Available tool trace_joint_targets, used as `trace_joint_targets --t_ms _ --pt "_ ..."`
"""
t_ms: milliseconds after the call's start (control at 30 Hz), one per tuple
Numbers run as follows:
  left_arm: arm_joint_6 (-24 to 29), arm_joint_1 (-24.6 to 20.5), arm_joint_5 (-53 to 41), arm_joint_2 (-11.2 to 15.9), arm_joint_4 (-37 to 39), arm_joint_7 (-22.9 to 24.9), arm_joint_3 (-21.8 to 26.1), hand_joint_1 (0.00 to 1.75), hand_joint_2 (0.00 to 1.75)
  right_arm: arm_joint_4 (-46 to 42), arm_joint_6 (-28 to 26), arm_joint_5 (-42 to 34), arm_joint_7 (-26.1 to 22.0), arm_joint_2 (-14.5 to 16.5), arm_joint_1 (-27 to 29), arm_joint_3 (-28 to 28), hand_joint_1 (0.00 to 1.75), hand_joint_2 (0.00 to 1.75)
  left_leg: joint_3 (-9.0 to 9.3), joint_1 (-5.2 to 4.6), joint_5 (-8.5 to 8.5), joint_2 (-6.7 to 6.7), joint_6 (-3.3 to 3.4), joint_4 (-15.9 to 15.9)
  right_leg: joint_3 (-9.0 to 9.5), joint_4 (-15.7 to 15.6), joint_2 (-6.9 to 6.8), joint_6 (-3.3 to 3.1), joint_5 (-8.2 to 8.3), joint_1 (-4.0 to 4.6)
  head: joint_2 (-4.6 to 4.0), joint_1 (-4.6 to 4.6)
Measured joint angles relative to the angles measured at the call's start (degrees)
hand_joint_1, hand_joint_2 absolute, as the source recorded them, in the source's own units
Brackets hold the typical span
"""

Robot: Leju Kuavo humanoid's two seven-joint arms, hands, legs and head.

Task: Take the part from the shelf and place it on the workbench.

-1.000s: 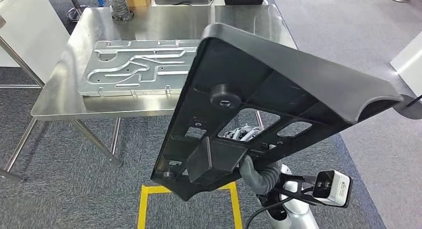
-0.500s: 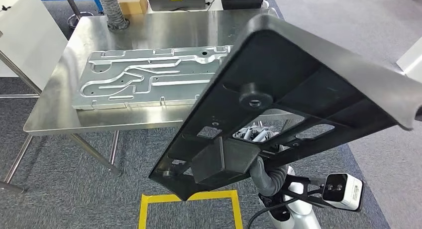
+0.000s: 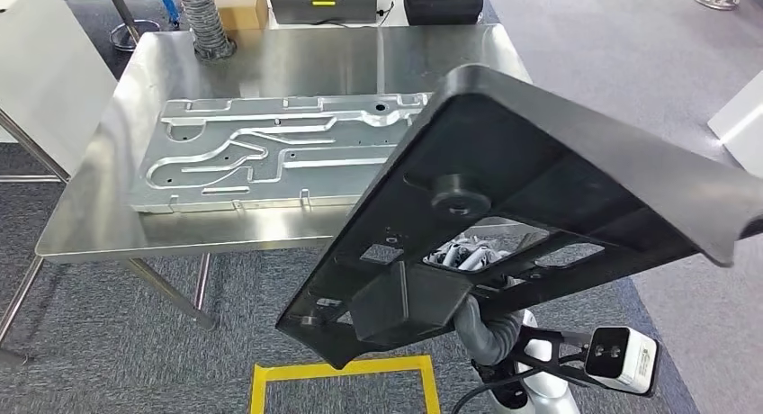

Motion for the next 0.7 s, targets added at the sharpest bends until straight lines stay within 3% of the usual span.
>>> trace_joint_targets --t_ms 67,100,133,200,233,300,433,500,567,600,633,700 --pt "0.2 0.1 0.0 0.0 0.0 0.0 0.3 0.0 1.75 -0.2 0.1 0.3 0.0 0.0 0.4 -0.2 1.75 1.75 0.41 -0.18 -0.53 0.03 0.29 0.0 -4.77 7.2 -0.14 0.19 -2.54 -0.01 0.0 0.0" --pt "0.3 0.2 0.0 0.0 0.0 0.0 0.4 0.0 1.75 -0.2 0.2 0.5 0.0 0.0 0.6 -0.3 1.75 1.75 0.7 -0.28 -0.82 0.02 0.33 0.0 -6.2 8.5 -0.18 0.16 -2.46 0.0 0.0 0.0" --pt "0.3 0.2 0.0 0.0 0.0 0.0 0.6 0.0 1.75 -0.4 0.2 0.6 0.0 0.0 0.8 -0.4 1.75 1.75 1.12 -0.4 -1.15 -0.01 0.34 0.0 -6.53 7.7 -0.2 0.0 -1.13 0.04 0.0 0.0" --pt "0.4 0.3 0.0 0.0 0.0 0.1 0.9 0.0 1.75 -0.9 0.3 0.8 0.0 0.0 0.9 -0.6 1.75 1.75 2.12 -0.6 -1.91 -0.07 0.26 -0.1 -4.28 0.4 -0.3 -0.84 4.05 0.33 0.0 0.0" --pt "0.4 0.3 0.0 0.0 0.0 0.1 1.0 0.0 1.75 -1.2 0.3 0.9 0.0 0.0 0.9 -0.6 1.75 1.75 2.58 -0.7 -2.26 -0.08 0.13 -0.1 -2.95 -3.3 -0.43 -1.36 5.7 0.63 0.0 -0.01" --pt "0.4 0.3 0.0 -0.1 0.0 0.1 1.2 0.0 1.75 -1.5 0.4 1.0 0.0 0.0 0.9 -0.9 1.75 1.75 3.1 -0.7 -2.74 -0.02 -0.42 -0.4 -1.52 -7.4 -0.58 -2.24 6.66 1.17 0.0 -0.01" --pt "0.4 0.2 0.0 -0.1 0.0 0.1 1.4 0.0 1.75 -1.4 1.4 1.0 0.0 0.1 0.3 -2.0 1.75 1.75 3.53 -0.76 -3.3 0.12 -1.81 1.4 0.16 -8.8 -0.56 -3.39 6.86 0.9 0.0 -0.03" --pt "0.4 0.1 0.0 -0.1 0.0 0.1 1.4 0.0 1.75 -1.2 1.9 0.9 0.0 0.3 -0.5 -2.5 1.75 1.75 1.1 -0.58 -6.06 0.12 -2.11 6.3 1.16 -9.1 -0.6 -3.72 6.61 0.67 0.0 -0.04" --pt "0.4 0.1 0.0 -0.1 0.0 0.1 1.5 0.0 1.75 -0.9 1.9 0.9 0.0 0.5 -0.9 -2.8 1.75 1.75 -3.26 -0.39 -8.78 0.12 -2.6 13.2 1.65 -9.1 -0.53 -3.85 6.05 0.7 0.0 -0.04" --pt "0.4 0.2 0.0 -0.1 0.0 0.0 1.5 0.0 1.75 -0.7 1.9 0.9 0.0 0.5 -1.0 -2.9 1.75 1.75 -4.9 -0.32 -8.94 0.12 -2.84 15.0 1.93 -9.0 -0.46 -3.79 5.73 0.71 0.0 -0.04" --pt "0.4 0.3 0.0 -0.1 0.0 0.0 1.5 0.0 1.75 -0.6 1.8 0.9 0.0 0.5 -1.1 -3.1 1.75 1.75 -5.67 -0.26 -7.86 0.13 -2.98 14.9 2.29 -8.9 -0.4 -3.68 5.36 0.66 0.0 -0.04" --pt "0.4 0.4 0.0 0.1 0.0 -0.1 1.5 0.0 1.75 -0.3 1.6 0.7 0.0 0.5 -1.5 -3.4 1.75 1.75 -4.49 -0.07 -2.62 0.14 -3.21 9.0 3.17 -8.6 -0.33 -3.33 4.47 0.5 0.0 -0.04"
